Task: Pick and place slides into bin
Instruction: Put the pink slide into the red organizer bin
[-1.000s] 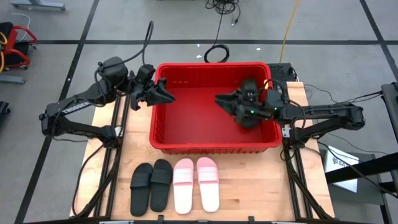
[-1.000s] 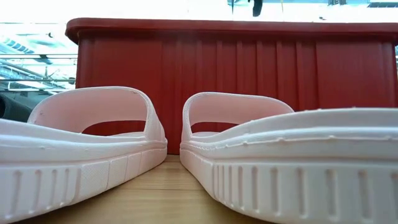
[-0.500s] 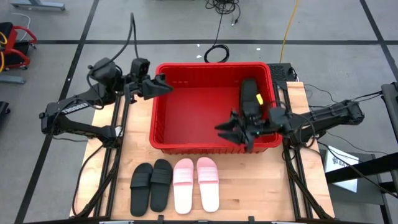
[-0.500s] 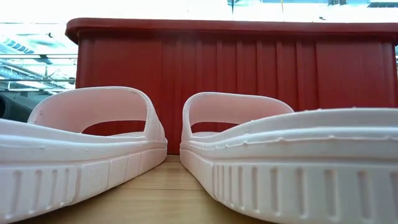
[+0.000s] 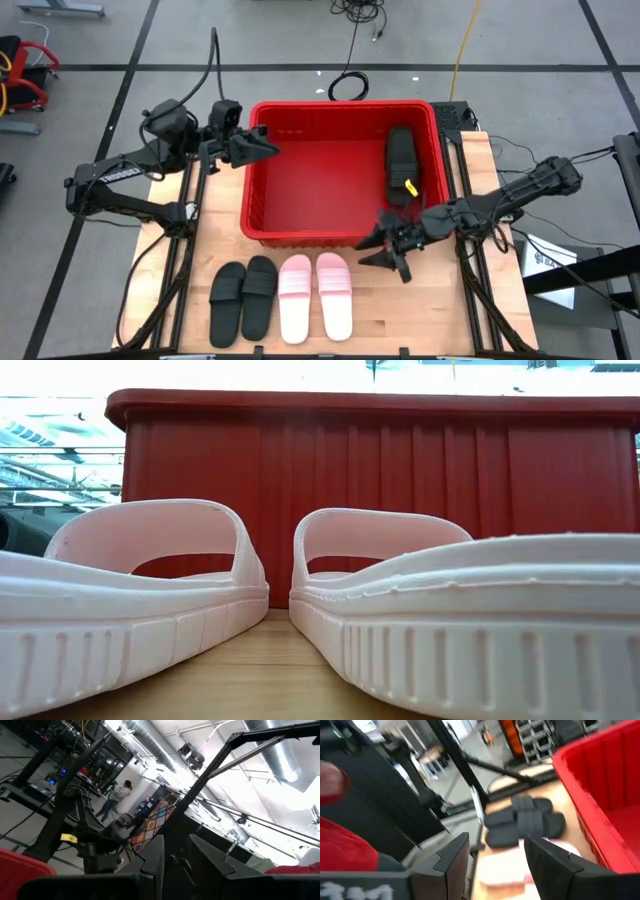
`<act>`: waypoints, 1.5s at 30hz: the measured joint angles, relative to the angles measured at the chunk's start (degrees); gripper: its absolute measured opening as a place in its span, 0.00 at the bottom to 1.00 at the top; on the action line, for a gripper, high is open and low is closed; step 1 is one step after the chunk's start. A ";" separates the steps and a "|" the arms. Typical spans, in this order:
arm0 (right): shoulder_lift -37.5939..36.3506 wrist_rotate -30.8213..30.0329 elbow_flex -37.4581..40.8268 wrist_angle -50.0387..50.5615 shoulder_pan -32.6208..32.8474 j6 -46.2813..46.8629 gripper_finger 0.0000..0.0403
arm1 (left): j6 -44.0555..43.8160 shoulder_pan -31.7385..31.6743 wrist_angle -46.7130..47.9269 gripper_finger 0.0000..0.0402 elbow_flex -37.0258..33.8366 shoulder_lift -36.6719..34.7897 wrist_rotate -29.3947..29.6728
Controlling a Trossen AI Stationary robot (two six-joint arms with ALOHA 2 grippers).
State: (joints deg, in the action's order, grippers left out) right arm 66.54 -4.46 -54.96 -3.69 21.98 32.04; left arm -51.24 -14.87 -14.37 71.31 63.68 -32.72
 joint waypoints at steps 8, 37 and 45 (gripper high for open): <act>1.41 -0.03 0.00 13.27 2.72 -1.38 0.45 | 4.56 -2.37 -0.14 0.21 0.00 0.00 0.38; 18.08 -30.74 -11.91 27.26 2.67 -37.47 0.45 | 21.39 -10.23 -2.18 0.21 0.00 0.00 -11.05; 20.80 -32.92 -11.89 23.07 6.67 -40.34 0.45 | 21.21 -9.49 -2.32 0.21 0.00 0.00 -7.66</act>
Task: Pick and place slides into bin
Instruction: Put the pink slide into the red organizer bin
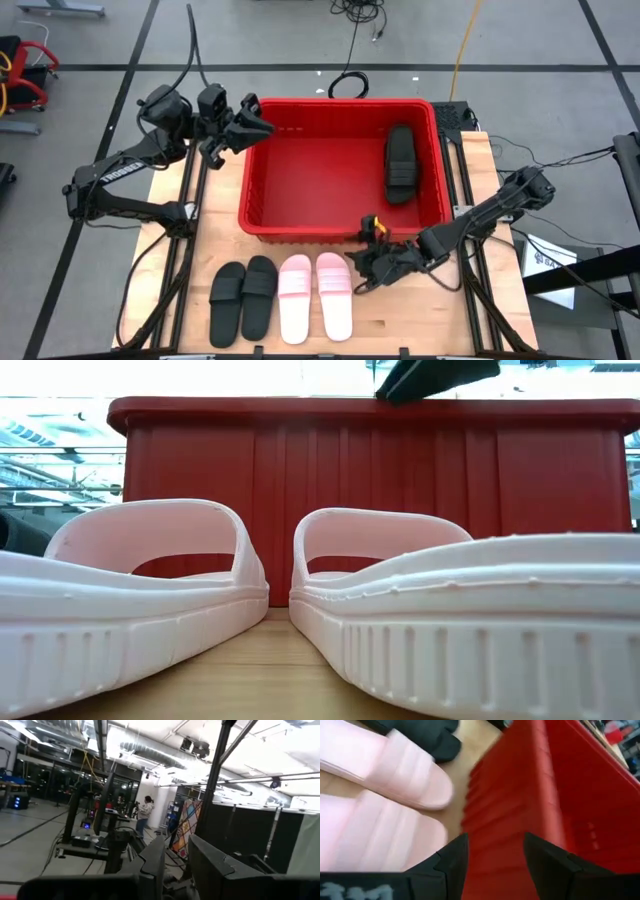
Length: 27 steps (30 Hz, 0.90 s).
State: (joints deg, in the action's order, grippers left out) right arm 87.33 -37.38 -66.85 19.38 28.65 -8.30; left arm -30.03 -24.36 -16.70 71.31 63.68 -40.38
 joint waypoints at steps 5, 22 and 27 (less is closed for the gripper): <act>2.53 -0.82 -0.12 -6.80 5.45 0.79 0.45 | -3.95 1.67 -0.52 0.21 -0.05 0.01 -0.04; 10.99 -6.41 -0.02 -8.55 10.96 10.46 0.43 | -3.42 3.50 -1.14 0.21 -0.07 0.00 3.02; 12.90 -5.71 -0.02 -8.81 11.26 13.02 0.38 | -3.69 3.06 1.01 0.21 -0.07 0.00 4.96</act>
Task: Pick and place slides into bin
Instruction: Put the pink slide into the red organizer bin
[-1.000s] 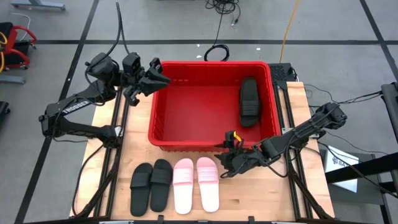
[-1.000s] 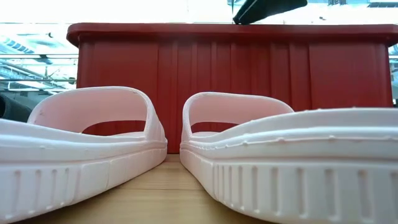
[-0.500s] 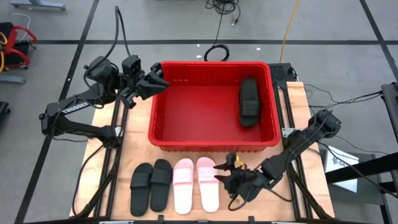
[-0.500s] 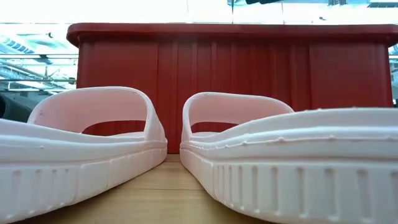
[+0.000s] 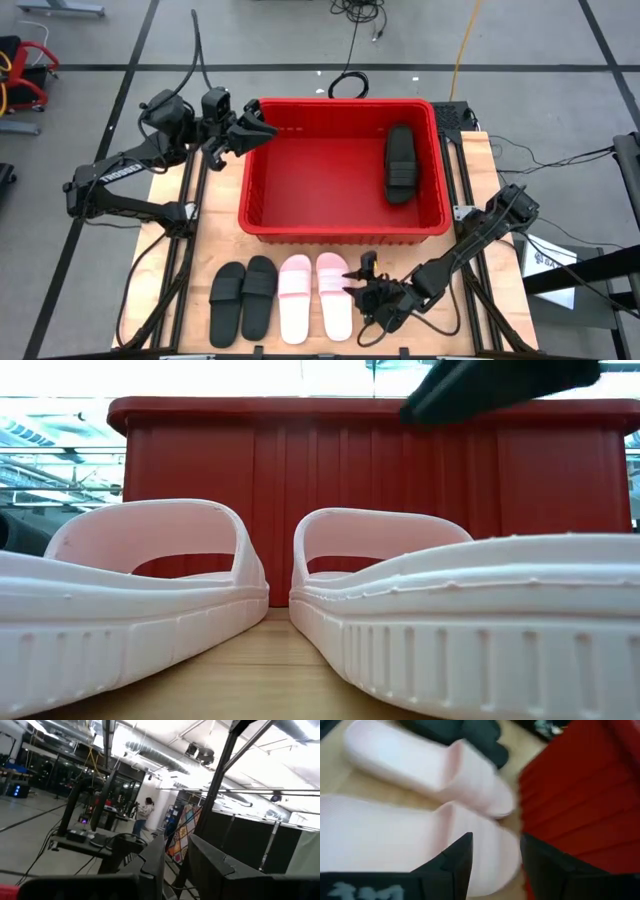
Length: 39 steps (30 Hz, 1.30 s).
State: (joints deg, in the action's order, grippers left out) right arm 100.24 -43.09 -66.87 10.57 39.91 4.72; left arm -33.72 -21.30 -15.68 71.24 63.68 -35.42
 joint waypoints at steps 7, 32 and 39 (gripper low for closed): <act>4.35 4.27 0.00 -2.38 1.31 -1.47 0.39 | 5.21 0.11 3.73 0.21 0.00 0.01 -0.02; 9.15 0.90 -0.02 -2.33 -4.89 -5.75 0.39 | 9.66 -0.26 5.06 0.21 0.00 0.01 0.20; 9.10 5.74 2.28 -3.41 -6.96 -4.40 0.38 | 11.60 -0.26 5.16 0.21 0.00 0.00 -0.55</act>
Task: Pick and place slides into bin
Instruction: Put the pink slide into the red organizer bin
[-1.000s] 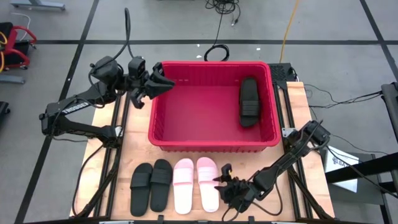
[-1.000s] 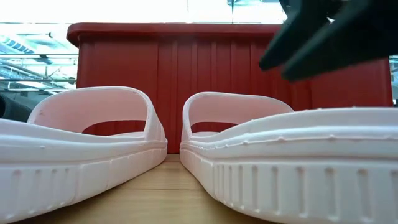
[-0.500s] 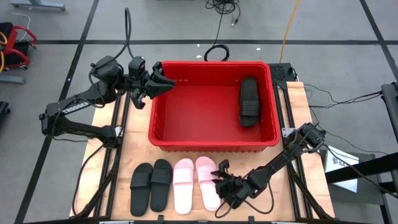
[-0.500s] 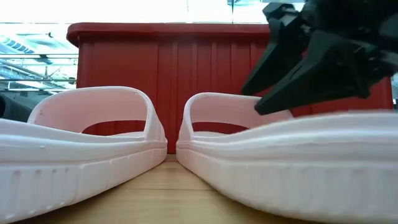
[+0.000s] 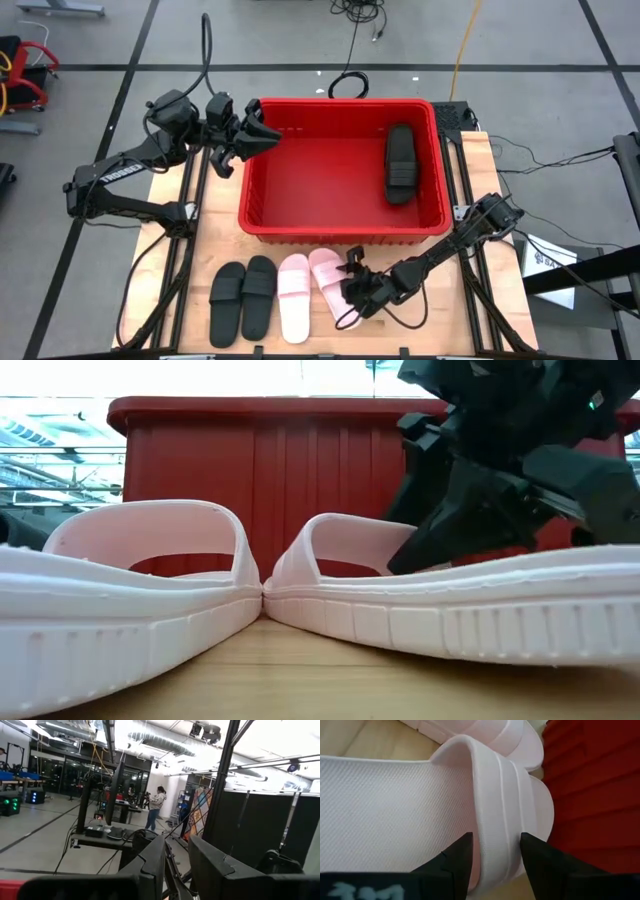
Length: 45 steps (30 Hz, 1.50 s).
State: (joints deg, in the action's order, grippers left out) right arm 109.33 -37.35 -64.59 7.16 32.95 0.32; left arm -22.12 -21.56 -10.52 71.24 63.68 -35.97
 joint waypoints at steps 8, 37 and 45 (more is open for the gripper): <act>-0.04 -0.09 1.94 -5.96 -0.31 -1.73 0.25 | 0.66 0.00 0.04 0.21 0.00 0.01 -0.17; -11.93 1.45 1.97 2.03 -0.15 -2.12 0.01 | 1.21 0.00 0.12 0.21 0.02 0.00 -0.15; -19.89 1.73 1.96 4.55 0.09 -3.34 0.01 | 0.86 0.00 0.42 0.21 0.02 0.00 -0.15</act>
State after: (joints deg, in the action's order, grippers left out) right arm 89.45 -35.62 -62.63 11.71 33.04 -3.02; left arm -21.26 -21.56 -10.11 71.26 63.68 -36.12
